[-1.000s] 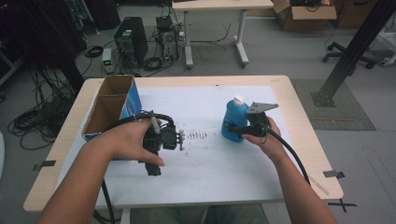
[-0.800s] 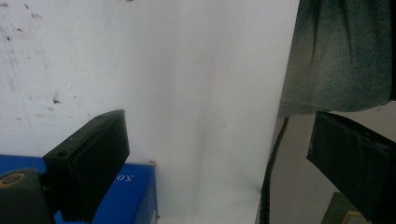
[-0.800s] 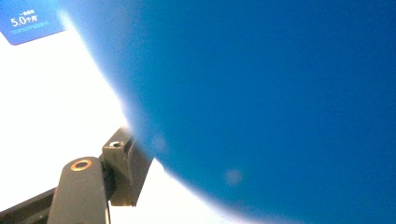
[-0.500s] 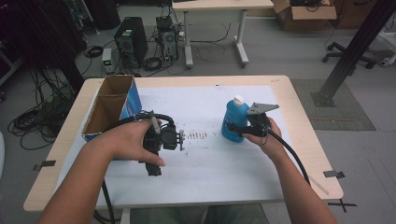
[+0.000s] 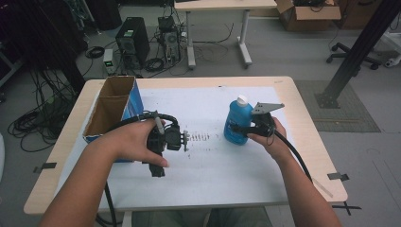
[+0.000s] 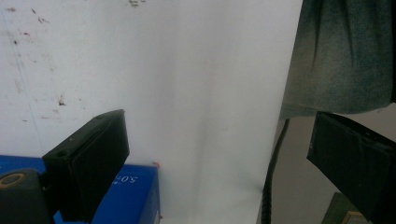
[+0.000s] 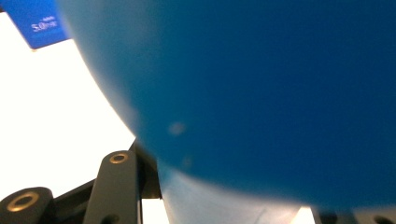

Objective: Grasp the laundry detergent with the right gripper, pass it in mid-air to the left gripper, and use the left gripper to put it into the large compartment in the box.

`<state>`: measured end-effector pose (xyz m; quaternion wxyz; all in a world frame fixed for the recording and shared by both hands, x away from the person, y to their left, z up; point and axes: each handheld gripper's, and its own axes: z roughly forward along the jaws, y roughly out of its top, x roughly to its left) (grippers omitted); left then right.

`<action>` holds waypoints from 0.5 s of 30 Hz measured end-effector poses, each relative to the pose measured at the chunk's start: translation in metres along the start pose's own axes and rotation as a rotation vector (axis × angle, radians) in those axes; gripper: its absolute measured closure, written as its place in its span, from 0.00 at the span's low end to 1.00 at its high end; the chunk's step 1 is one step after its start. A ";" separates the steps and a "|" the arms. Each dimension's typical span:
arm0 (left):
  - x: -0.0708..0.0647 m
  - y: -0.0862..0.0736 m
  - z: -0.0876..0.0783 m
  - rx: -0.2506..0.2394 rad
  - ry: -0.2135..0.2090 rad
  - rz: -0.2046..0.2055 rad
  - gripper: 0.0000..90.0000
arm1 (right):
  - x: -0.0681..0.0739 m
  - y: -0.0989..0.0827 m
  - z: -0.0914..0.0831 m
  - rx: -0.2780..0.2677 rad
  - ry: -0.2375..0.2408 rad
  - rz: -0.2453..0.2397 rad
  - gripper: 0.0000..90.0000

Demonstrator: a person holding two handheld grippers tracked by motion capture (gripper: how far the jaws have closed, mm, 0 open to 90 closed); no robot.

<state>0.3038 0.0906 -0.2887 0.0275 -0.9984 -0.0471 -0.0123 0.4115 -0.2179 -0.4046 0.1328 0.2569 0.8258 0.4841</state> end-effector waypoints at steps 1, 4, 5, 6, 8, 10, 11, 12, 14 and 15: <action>0.001 0.001 -0.001 0.003 -0.001 0.003 0.06 | 0.001 0.003 -0.003 0.001 0.009 -0.012 0.52; 0.002 0.003 -0.004 -0.003 0.003 0.005 0.06 | 0.004 0.014 -0.014 -0.005 0.039 -0.040 0.52; 0.003 0.004 -0.005 -0.002 0.005 0.002 0.06 | 0.004 0.017 -0.018 -0.002 0.051 -0.049 0.52; 0.004 0.005 -0.006 -0.003 0.009 -0.001 0.06 | 0.005 0.020 -0.021 0.004 0.064 -0.061 0.52; 0.005 0.006 -0.009 -0.005 0.014 -0.007 0.06 | 0.008 0.026 -0.028 0.021 0.089 -0.091 0.52; 0.007 0.006 -0.013 -0.010 0.016 -0.006 0.06 | 0.011 0.030 -0.033 0.023 0.111 -0.111 0.52; 0.007 0.006 -0.015 -0.008 0.017 -0.006 0.06 | 0.013 0.033 -0.037 0.026 0.132 -0.129 0.52; 0.008 0.006 -0.016 -0.014 0.020 -0.007 0.06 | 0.015 0.034 -0.039 0.029 0.142 -0.137 0.52; 0.008 0.007 -0.017 -0.018 0.022 -0.006 0.06 | 0.020 0.036 -0.045 0.030 0.180 -0.161 0.52; 0.009 0.007 -0.019 -0.016 0.021 -0.008 0.06 | 0.020 0.036 -0.045 0.030 0.180 -0.161 0.52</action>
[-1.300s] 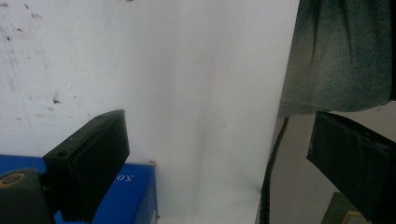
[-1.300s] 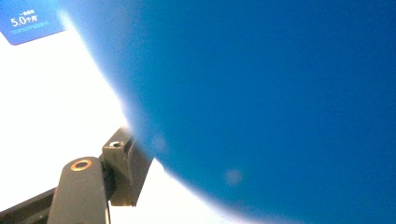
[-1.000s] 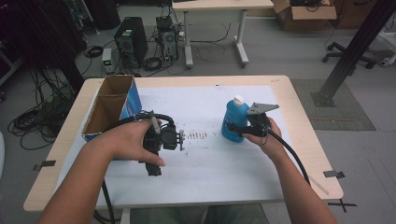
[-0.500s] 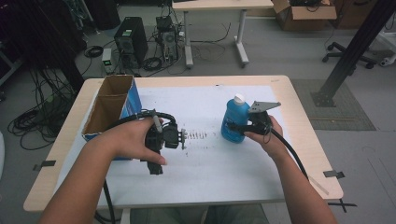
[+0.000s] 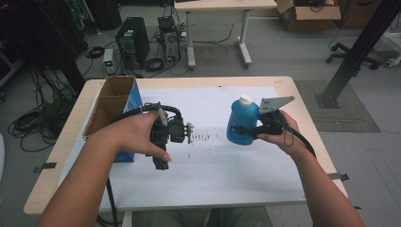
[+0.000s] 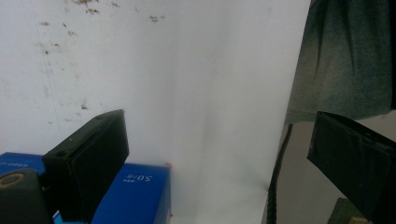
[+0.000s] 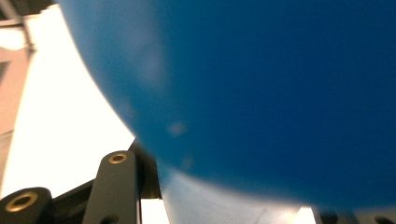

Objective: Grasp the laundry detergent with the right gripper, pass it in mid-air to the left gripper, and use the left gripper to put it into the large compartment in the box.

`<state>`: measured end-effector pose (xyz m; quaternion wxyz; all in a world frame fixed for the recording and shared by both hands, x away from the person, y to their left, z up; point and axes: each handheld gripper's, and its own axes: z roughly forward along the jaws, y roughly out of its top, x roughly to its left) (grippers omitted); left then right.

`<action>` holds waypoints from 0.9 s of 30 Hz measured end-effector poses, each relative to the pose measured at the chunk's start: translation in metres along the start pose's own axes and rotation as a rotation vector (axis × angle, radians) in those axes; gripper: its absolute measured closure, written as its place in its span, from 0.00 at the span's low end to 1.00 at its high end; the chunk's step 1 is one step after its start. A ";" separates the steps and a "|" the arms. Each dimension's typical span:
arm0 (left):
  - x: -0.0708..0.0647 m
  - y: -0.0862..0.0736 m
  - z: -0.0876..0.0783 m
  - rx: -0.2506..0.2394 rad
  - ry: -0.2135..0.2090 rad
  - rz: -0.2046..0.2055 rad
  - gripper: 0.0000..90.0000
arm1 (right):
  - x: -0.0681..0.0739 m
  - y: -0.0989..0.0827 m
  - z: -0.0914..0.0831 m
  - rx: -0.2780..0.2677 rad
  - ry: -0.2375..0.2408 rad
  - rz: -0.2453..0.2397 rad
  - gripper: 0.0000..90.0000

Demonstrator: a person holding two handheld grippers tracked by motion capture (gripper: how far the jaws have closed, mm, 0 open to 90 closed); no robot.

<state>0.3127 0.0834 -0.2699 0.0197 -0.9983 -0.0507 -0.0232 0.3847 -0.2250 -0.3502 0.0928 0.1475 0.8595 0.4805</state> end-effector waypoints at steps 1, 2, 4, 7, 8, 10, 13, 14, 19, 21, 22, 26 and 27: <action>0.001 0.001 -0.002 -0.004 -0.001 0.000 0.06 | 0.006 0.002 -0.002 0.004 0.037 -0.026 0.52; 0.001 0.002 -0.004 -0.007 0.000 0.000 0.06 | 0.008 0.003 -0.003 0.008 0.055 -0.040 0.51; 0.001 0.004 -0.006 -0.013 0.001 0.000 0.06 | 0.014 0.003 -0.003 0.013 0.090 -0.060 0.51; 0.001 0.007 -0.010 -0.014 0.006 0.003 0.06 | 0.021 0.002 -0.001 0.015 0.130 -0.086 0.51; 0.001 0.008 -0.011 -0.014 0.007 0.006 0.06 | 0.023 0.002 0.001 0.015 0.140 -0.094 0.51; 0.001 0.010 -0.013 -0.013 0.007 0.007 0.06 | 0.028 0.000 0.004 0.019 0.164 -0.103 0.51; 0.000 0.014 -0.015 -0.009 0.008 0.015 0.06 | 0.034 -0.002 0.010 0.025 0.189 -0.115 0.51; 0.000 0.014 -0.016 -0.011 0.010 0.017 0.06 | 0.036 -0.003 0.011 0.023 0.197 -0.116 0.51; 0.000 0.020 -0.019 -0.013 0.016 0.019 0.06 | 0.044 -0.008 0.020 0.016 0.237 -0.127 0.51; 0.000 0.021 -0.019 -0.012 0.013 0.021 0.06 | 0.045 -0.008 0.021 0.015 0.242 -0.128 0.51; 0.000 0.023 -0.019 -0.008 0.014 0.024 0.06 | 0.048 -0.009 0.024 0.009 0.254 -0.133 0.51; 0.000 0.028 -0.021 -0.005 0.011 0.031 0.06 | 0.055 -0.009 0.032 0.007 0.284 -0.144 0.51; 0.000 0.029 -0.021 -0.004 0.013 0.031 0.06 | 0.057 -0.009 0.034 0.005 0.287 -0.146 0.51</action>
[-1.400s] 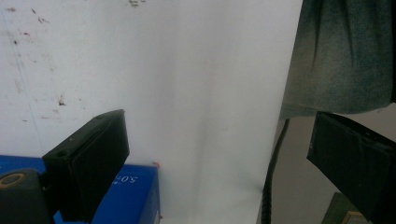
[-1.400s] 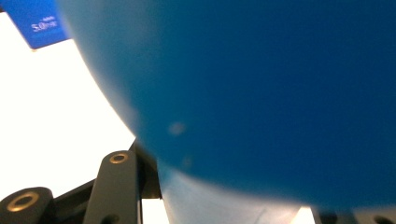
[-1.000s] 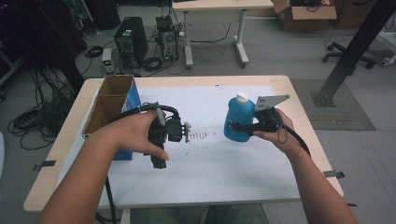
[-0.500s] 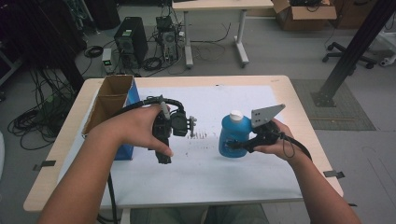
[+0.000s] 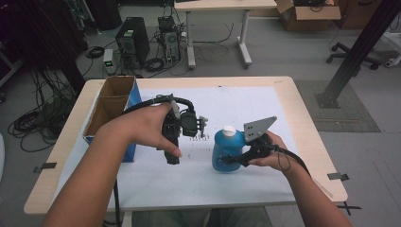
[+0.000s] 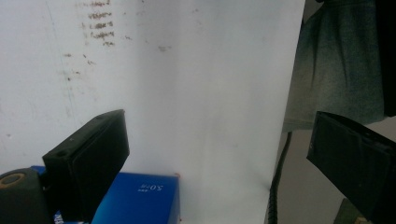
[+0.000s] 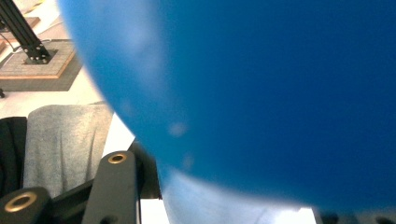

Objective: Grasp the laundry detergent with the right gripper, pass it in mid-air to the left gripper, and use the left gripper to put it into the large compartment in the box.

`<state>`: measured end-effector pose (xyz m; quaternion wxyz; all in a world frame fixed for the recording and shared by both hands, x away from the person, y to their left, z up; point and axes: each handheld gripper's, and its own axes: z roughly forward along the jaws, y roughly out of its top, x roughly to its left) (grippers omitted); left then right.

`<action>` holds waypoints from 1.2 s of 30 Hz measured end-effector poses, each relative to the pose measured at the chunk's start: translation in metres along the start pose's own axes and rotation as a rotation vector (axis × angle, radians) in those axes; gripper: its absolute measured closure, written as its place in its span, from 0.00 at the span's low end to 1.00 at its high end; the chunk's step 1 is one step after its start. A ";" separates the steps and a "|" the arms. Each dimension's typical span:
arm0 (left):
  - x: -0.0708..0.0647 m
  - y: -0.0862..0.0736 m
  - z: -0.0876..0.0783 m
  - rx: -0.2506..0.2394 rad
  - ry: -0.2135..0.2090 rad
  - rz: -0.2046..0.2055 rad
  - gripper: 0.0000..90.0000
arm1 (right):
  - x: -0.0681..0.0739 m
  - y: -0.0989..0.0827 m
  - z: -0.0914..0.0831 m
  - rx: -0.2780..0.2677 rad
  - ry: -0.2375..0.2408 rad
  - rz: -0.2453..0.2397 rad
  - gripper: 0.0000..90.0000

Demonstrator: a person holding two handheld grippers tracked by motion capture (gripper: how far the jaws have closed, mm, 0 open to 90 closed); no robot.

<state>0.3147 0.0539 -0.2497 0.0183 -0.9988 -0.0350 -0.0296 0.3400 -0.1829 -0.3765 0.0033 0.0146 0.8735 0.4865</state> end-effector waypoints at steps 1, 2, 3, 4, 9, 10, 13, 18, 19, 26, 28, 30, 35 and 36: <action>0.000 0.001 0.000 -0.002 0.000 0.004 0.06 | 0.001 0.001 0.002 -0.002 0.006 0.000 0.51; 0.000 0.002 -0.001 -0.002 -0.002 0.002 0.06 | 0.002 0.001 0.005 -0.002 0.012 -0.004 0.51; 0.000 0.003 -0.001 -0.003 -0.002 0.005 0.06 | 0.002 0.001 0.007 -0.003 0.012 -0.007 0.51; 0.000 0.003 -0.001 -0.003 -0.002 0.005 0.06 | 0.002 0.001 0.007 -0.003 0.012 -0.007 0.51; -0.002 0.007 -0.003 -0.004 -0.006 0.012 0.06 | 0.005 0.004 0.020 -0.008 0.032 -0.016 0.51; -0.002 0.007 -0.003 -0.006 -0.007 0.010 0.06 | 0.006 0.005 0.022 -0.009 0.038 -0.019 0.51; -0.002 0.009 -0.002 -0.005 -0.005 0.012 0.06 | 0.008 0.007 0.027 -0.013 0.045 -0.021 0.51; -0.002 0.013 -0.001 -0.010 0.003 0.004 0.06 | 0.010 0.010 0.037 -0.019 0.061 -0.026 0.51; -0.002 0.013 -0.001 -0.009 0.003 0.006 0.06 | 0.011 0.011 0.038 -0.018 0.062 -0.028 0.51; -0.004 0.016 -0.001 -0.010 0.003 0.003 0.06 | 0.014 0.022 0.051 -0.012 0.064 -0.057 0.51; -0.004 0.016 -0.001 -0.008 0.004 0.004 0.06 | 0.014 0.024 0.055 -0.015 0.072 -0.057 0.51; -0.005 0.016 -0.001 -0.009 0.003 0.002 0.06 | 0.015 0.026 0.059 -0.016 0.074 -0.058 0.51; -0.007 0.016 -0.001 -0.009 0.000 0.002 0.06 | 0.015 0.027 0.069 -0.011 0.063 -0.050 0.51; -0.007 0.016 -0.001 -0.009 0.000 0.002 0.06 | 0.015 0.027 0.069 -0.011 0.063 -0.050 0.51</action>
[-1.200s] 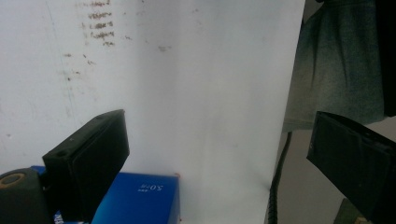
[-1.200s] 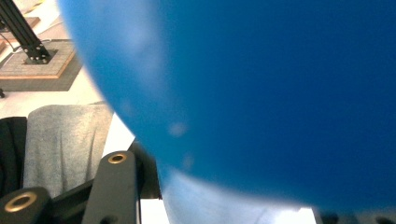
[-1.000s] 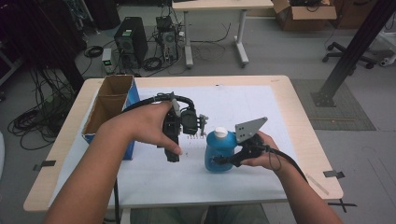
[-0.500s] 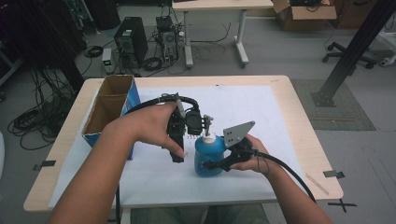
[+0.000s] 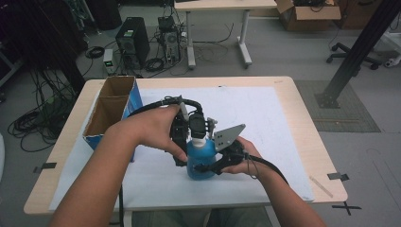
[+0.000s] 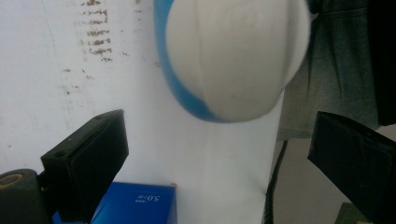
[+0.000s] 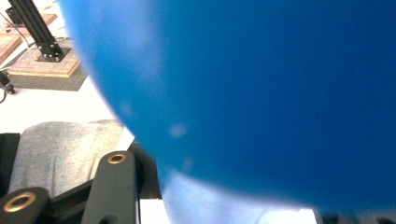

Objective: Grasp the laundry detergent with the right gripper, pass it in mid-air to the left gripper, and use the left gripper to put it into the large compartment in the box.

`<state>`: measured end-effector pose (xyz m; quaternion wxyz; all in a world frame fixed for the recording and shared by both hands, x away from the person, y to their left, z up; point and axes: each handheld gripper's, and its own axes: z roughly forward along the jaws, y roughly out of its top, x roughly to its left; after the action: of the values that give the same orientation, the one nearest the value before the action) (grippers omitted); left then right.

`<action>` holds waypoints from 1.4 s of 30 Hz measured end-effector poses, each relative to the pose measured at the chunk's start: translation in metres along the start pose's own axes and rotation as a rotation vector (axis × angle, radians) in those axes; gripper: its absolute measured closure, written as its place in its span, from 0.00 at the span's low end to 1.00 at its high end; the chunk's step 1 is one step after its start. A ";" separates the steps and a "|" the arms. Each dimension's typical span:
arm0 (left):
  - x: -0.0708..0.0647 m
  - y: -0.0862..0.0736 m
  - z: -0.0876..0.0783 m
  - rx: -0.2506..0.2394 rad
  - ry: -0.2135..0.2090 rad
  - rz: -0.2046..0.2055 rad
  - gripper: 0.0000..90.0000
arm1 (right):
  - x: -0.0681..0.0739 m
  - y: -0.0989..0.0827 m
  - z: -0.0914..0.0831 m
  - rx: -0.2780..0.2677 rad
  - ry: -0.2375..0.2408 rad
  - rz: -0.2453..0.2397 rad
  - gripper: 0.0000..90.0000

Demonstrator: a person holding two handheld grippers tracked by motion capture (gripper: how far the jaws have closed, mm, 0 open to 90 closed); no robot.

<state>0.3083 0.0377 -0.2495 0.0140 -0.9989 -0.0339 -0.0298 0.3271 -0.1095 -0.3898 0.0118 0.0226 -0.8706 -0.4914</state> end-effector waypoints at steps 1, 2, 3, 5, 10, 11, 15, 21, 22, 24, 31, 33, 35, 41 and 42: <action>-0.001 0.000 0.000 -0.002 -0.001 0.000 0.06 | 0.000 0.000 0.001 -0.003 -0.001 0.002 0.51; -0.001 0.000 0.001 -0.003 0.001 -0.001 0.06 | 0.000 0.000 0.004 0.000 -0.006 0.005 0.51; -0.001 0.000 0.001 -0.003 0.001 -0.001 0.06 | 0.000 0.000 0.004 0.000 -0.006 0.005 0.51; -0.001 0.001 0.001 0.001 0.000 0.000 0.06 | 0.000 0.000 0.007 0.006 -0.012 0.002 0.51; -0.002 0.003 0.002 0.000 -0.002 0.007 0.06 | 0.002 0.003 0.012 0.005 -0.014 0.005 0.51; -0.002 0.003 0.003 0.000 -0.002 0.009 0.06 | 0.002 0.004 0.013 0.005 -0.015 0.000 0.51; -0.003 0.004 0.003 0.003 -0.002 0.008 0.06 | 0.003 0.007 0.017 0.011 -0.020 -0.001 0.51; -0.004 0.004 0.005 0.003 0.000 0.004 0.06 | 0.004 0.010 0.022 0.009 -0.016 0.000 0.51; -0.004 0.004 0.006 0.005 0.001 0.006 0.06 | 0.004 0.010 0.022 0.008 -0.015 0.007 0.51; -0.005 0.005 0.006 0.007 0.000 0.006 0.06 | 0.004 0.011 0.023 0.009 -0.017 0.008 0.51; -0.003 0.008 0.009 0.013 0.014 -0.008 0.06 | 0.004 0.013 0.023 0.006 -0.020 0.015 0.51; -0.004 0.008 0.009 0.013 0.010 -0.003 0.06 | 0.004 0.014 0.023 0.008 -0.025 0.014 0.51; -0.004 0.008 0.009 0.013 0.009 -0.001 0.06 | 0.004 0.014 0.022 0.006 -0.027 0.014 0.51; -0.005 0.008 0.011 0.005 0.010 0.003 0.06 | 0.004 0.016 0.022 -0.004 -0.033 0.028 0.51; -0.006 0.008 0.012 0.007 0.007 0.001 0.06 | 0.005 0.017 0.022 -0.003 -0.030 0.030 0.51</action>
<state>0.3036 0.0294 -0.2624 0.0174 -0.9987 -0.0335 -0.0332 0.3211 -0.0823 -0.3872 0.0060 0.0019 -0.8700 -0.4930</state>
